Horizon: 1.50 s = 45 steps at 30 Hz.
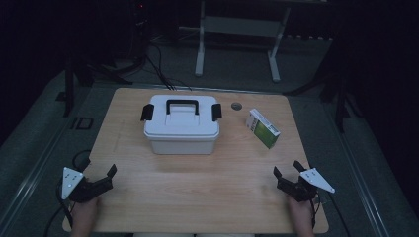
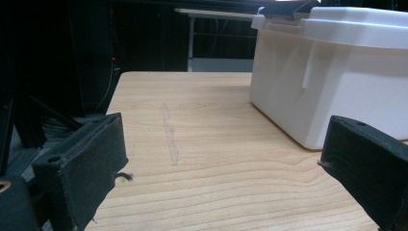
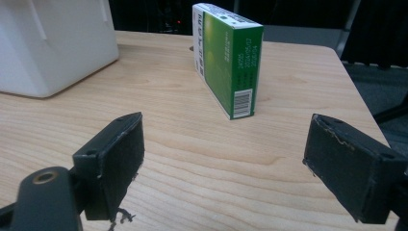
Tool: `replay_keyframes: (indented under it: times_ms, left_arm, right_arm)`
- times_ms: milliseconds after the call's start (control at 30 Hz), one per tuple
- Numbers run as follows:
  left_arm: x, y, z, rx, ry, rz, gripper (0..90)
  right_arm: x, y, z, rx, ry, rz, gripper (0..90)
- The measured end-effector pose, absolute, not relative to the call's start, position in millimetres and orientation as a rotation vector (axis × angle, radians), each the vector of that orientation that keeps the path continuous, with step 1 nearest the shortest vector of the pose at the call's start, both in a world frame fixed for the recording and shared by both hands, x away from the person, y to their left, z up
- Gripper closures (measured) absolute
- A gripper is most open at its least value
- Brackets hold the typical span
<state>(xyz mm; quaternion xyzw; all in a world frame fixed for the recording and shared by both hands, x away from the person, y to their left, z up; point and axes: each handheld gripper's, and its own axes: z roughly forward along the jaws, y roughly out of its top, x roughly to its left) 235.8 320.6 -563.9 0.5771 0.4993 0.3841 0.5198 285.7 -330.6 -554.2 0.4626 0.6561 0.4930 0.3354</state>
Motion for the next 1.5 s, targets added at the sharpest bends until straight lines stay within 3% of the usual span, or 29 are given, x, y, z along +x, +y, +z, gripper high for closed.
replay_keyframes:
  times_ms: [300,733,933,1067,1100,1233,1300,1500]
  left_arm:
    - [243,332,-553,1.408,1.213,0.749,2.1]
    - [277,325,-552,1.538,1.187,0.705,8.1]
    - [300,315,-549,1.607,1.192,0.689,20.9]
    - [318,309,-545,1.662,1.171,0.674,38.4]
    - [321,308,-544,1.667,1.163,0.676,43.0]
    - [340,299,-541,1.728,1.134,0.661,54.4]
    - [347,293,-540,1.743,1.131,0.666,58.5]
    - [366,281,-539,1.779,1.151,0.657,78.4]
  right_arm:
    - [289,-327,-554,1.238,1.783,1.291,14.1]
    - [312,-276,-545,1.067,2.043,1.343,42.2]
    - [339,-250,-544,1.017,2.113,1.337,54.3]
    - [360,-233,-544,1.011,2.127,1.354,63.9]
    - [364,-229,-543,1.006,2.127,1.345,70.1]
    - [382,-213,-539,0.998,2.124,1.334,77.6]
    - [391,-205,-536,1.001,2.118,1.316,87.1]
    - [413,-183,-530,1.015,2.138,1.301,90.0]
